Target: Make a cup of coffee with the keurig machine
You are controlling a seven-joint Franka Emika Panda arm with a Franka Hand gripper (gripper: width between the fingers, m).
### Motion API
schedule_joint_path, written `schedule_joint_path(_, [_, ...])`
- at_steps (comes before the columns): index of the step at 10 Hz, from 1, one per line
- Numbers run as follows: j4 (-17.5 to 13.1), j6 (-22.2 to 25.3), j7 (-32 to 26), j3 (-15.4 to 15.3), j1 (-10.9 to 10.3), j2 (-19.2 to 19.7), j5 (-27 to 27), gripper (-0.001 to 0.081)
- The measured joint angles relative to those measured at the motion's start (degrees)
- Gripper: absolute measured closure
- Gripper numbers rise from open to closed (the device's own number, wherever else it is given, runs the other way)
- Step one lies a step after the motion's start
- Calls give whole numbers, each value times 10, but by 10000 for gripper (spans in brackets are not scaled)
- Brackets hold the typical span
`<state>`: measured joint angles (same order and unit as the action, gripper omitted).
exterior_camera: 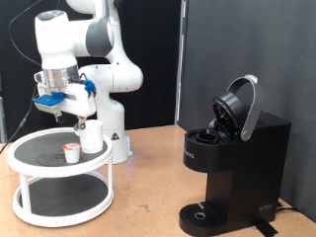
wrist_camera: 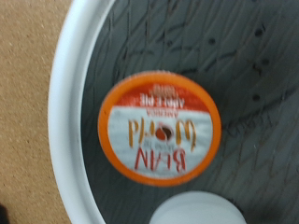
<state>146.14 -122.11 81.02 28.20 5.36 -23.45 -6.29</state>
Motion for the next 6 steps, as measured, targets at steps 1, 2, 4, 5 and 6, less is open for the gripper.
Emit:
schedule_joint_path(1, [0, -13, 3, 1, 0, 7, 1, 72])
schedule_joint_path(2, [0, -23, 3, 1, 0, 15, 3, 72])
schedule_joint_path(4, [0, -35, 3, 1, 0, 29, 5, 72])
schedule_joint_path(5, [0, -40, 3, 1, 0, 35, 5, 72])
schedule_joint_path(6, [0, -45, 3, 1, 0, 42, 5, 72])
